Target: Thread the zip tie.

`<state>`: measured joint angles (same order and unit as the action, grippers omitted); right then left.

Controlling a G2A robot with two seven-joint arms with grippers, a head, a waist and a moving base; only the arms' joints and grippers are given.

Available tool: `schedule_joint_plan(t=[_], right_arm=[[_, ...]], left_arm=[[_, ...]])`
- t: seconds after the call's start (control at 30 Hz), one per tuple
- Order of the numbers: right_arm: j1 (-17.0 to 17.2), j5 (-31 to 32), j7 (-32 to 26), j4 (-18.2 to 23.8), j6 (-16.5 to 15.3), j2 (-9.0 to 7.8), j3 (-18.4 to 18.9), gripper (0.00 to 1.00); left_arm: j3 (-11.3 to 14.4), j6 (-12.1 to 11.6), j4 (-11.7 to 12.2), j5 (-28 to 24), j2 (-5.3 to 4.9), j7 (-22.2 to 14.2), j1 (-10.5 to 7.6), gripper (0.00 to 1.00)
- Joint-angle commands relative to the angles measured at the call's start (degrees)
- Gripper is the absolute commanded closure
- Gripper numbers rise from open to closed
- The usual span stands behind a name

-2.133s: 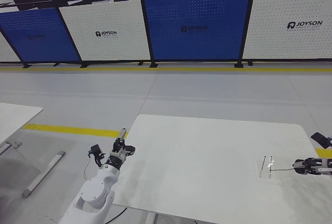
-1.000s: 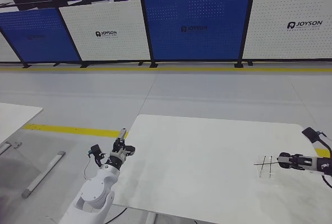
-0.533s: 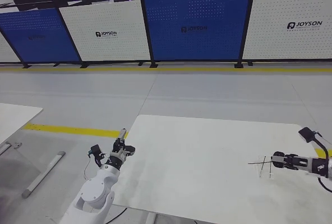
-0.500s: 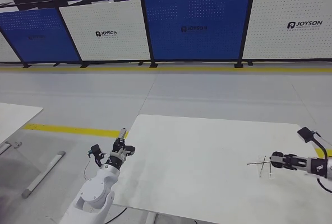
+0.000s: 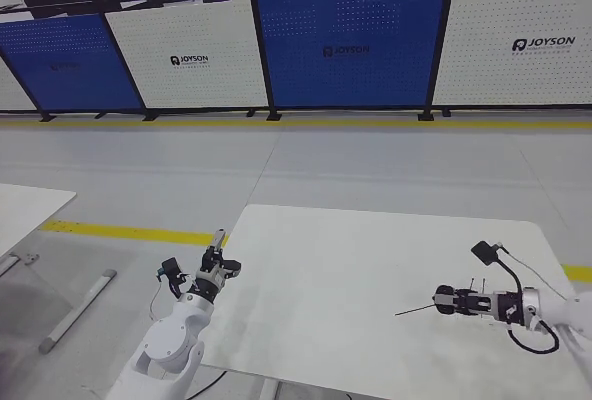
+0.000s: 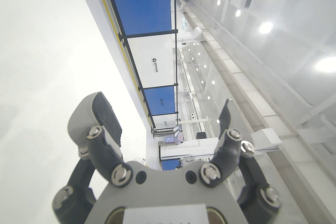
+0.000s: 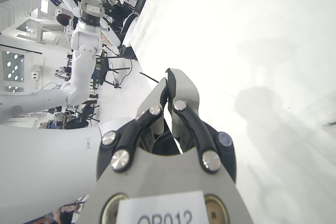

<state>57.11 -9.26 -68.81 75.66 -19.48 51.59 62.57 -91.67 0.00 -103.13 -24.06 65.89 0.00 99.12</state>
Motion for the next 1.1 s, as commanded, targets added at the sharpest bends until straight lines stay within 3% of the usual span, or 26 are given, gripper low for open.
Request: schedule_joint_plan(t=[0.0,0.33,0.53,0.6,0.73,0.9,1.07], right_arm=[[0.0,0.0,0.1,0.0,0.0,-0.02,0.1,1.00],[0.1,0.1,0.5,0.1,0.0,0.00,0.1,1.00],[3.5,3.7,8.7,5.9,0.0,0.22,0.4,1.00],[4.7,3.1,9.3,8.8,0.0,0.38,0.4,1.00],[5.8,4.2,9.3,10.8,0.0,0.92,-0.8,1.00],[4.9,4.4,9.3,10.5,0.0,2.17,-3.3,1.00],[4.7,4.7,9.4,10.4,0.0,2.30,-3.6,1.00]], left_arm=[[0.0,0.0,0.0,0.0,0.00,0.0,0.00,0.00],[0.0,0.0,0.0,0.0,0.00,0.0,0.00,0.00],[0.0,0.0,0.0,0.0,0.00,0.0,0.00,0.00],[0.0,0.0,0.0,0.0,0.00,0.0,0.00,0.00],[0.0,0.0,0.0,0.0,0.00,0.0,0.00,0.00],[0.0,0.0,0.0,0.0,0.00,0.0,0.00,0.00],[0.0,0.0,0.0,0.0,0.00,0.0,0.00,0.00]])
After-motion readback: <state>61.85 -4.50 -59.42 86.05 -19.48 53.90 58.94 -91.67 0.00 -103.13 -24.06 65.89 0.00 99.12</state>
